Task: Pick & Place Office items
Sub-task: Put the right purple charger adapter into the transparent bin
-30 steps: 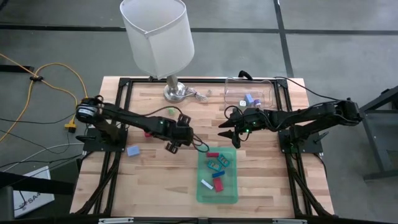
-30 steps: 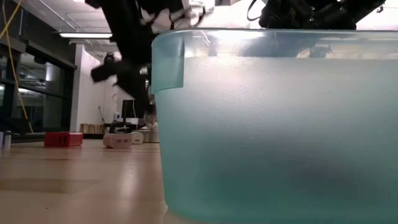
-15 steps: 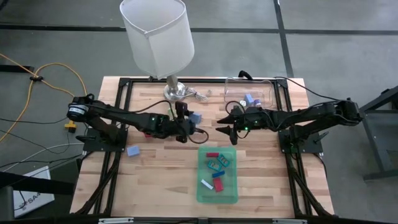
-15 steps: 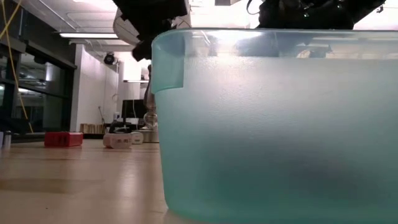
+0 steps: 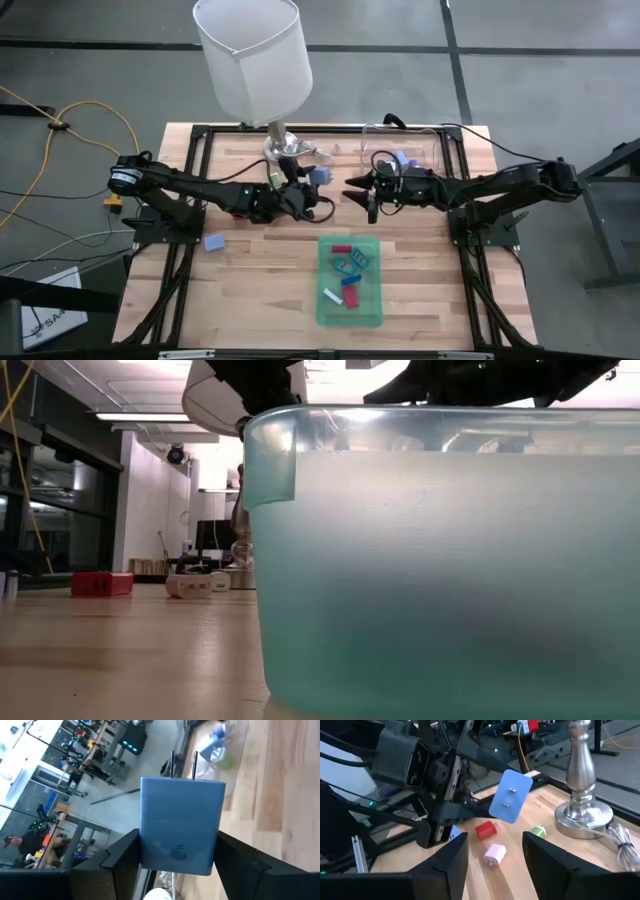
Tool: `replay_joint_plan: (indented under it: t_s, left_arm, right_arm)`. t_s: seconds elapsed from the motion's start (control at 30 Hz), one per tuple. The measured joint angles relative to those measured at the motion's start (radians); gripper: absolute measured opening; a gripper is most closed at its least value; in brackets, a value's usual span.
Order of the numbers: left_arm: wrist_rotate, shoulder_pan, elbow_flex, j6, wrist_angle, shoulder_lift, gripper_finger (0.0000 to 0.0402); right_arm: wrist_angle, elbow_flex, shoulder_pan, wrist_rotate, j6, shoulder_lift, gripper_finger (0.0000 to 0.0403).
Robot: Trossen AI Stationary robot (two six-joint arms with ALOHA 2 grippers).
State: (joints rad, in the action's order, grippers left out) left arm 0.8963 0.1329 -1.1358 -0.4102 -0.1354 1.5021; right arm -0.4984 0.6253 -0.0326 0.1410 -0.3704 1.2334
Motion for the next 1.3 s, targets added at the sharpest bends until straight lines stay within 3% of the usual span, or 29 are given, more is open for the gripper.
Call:
replay_joint_plan:
  t_s: [0.23, 0.5, 0.8, 0.97, 1.3]
  left_arm:
    - [0.050, 0.000, 0.000, -0.011, 0.060, 0.000, 0.0213]
    - [0.102, 0.000, 0.000, -0.011, 0.094, 0.000, 0.0213]
    - [0.101, 0.000, 0.000, -0.011, 0.163, 0.000, 0.0213]
    - [0.101, 0.000, 0.000, -0.013, 0.189, 0.018, 0.0213]
    - [0.202, 0.003, 0.001, -0.211, 0.426, 0.134, 0.0213]
  right_arm:
    - [-0.072, 0.000, 0.002, 0.079, 0.033, 0.088, 0.0174]
    - [-0.297, 0.000, 0.003, 0.069, 0.085, 0.198, 0.0174]
    - [-0.431, 0.000, -0.008, 0.075, 0.110, 0.247, 0.0174]
    - [-0.452, 0.000, -0.006, 0.128, 0.140, 0.248, 0.0174]
    - [-0.479, 0.000, -0.007, 0.183, 0.167, 0.248, 0.0174]
